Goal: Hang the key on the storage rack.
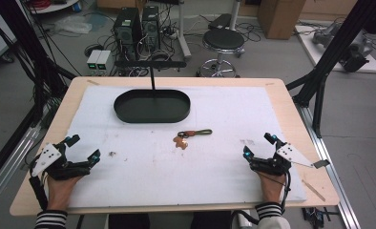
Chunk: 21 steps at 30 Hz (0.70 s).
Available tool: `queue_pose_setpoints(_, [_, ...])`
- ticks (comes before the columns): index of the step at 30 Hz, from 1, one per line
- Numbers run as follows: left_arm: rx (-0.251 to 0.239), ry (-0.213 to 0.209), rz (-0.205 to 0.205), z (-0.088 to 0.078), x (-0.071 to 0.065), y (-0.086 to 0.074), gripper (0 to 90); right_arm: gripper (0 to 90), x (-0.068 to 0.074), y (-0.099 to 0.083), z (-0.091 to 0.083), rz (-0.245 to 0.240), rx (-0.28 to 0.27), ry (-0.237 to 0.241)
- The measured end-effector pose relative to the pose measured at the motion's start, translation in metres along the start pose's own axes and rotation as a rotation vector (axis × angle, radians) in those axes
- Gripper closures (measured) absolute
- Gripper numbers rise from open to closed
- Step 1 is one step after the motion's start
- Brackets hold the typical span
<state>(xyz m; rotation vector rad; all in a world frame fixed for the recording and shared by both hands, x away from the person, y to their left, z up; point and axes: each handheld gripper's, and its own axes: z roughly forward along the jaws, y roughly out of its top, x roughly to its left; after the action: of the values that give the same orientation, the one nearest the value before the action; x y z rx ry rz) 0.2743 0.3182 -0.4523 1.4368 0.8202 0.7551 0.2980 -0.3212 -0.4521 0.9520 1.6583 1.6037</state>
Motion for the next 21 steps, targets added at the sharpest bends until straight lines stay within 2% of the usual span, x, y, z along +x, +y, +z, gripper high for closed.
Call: queue_pose_setpoints(21, [-0.002,-0.013,0.011,-0.0002,-0.0007,-0.0001,1.7,0.4,-0.0004,0.0002,0.0004,0.002,0.002,0.001])
